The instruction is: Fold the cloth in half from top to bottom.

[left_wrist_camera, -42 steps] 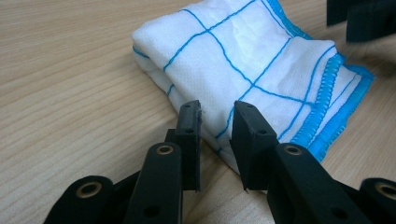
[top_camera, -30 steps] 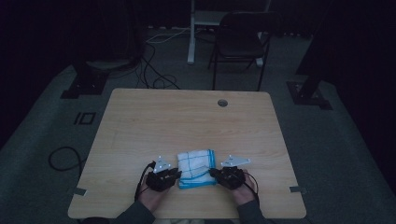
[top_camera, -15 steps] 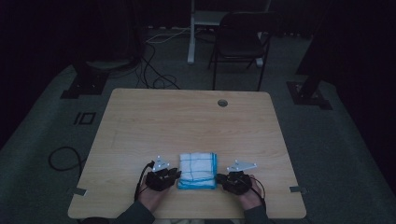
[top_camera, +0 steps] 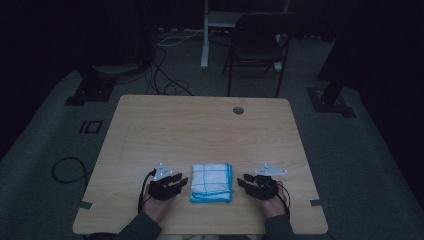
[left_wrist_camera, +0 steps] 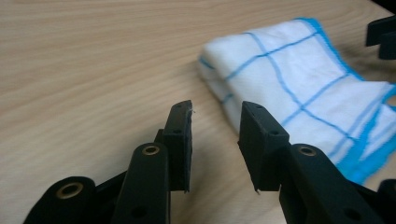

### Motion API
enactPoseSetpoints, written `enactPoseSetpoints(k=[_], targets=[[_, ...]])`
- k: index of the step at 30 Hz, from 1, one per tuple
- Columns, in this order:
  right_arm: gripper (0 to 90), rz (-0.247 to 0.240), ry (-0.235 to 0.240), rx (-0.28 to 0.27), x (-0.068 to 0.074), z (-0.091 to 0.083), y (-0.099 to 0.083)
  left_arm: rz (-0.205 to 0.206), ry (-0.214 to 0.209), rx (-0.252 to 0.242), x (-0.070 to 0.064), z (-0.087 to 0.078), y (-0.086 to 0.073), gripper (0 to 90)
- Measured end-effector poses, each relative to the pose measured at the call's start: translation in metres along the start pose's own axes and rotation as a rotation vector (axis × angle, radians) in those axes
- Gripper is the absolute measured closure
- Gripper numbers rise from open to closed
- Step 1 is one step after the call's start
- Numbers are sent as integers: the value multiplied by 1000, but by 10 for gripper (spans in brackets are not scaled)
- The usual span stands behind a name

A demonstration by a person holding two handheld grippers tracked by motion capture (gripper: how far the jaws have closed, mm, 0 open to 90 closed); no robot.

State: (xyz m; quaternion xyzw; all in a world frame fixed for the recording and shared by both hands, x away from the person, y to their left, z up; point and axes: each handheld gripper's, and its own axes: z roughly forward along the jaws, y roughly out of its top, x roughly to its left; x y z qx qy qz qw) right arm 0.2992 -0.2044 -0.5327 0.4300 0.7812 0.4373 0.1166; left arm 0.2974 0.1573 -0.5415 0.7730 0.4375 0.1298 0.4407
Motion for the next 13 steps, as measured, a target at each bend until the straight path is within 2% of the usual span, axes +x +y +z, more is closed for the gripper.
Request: enactPoseSetpoints(k=[1,2,3,5,8,13], targets=[[604,-1,-3,-3,-1,1,0,0,0,0,0,0,0,653],[598,-1,-9,-7,-4,2,1,11,26,5,6,-1,1,652],[594,-2,-9,-10,-5,2,2,11,26,5,6,-1,1,652],[586,7,-14,-19,-11,5,2,19,66,9,15,-2,3,651],[574,18,-30,-18,-17,8,4,3,85,6,24,-3,4,647],[567,23,-48,-31,-24,13,9,10,105,9,28,-3,5,644]])
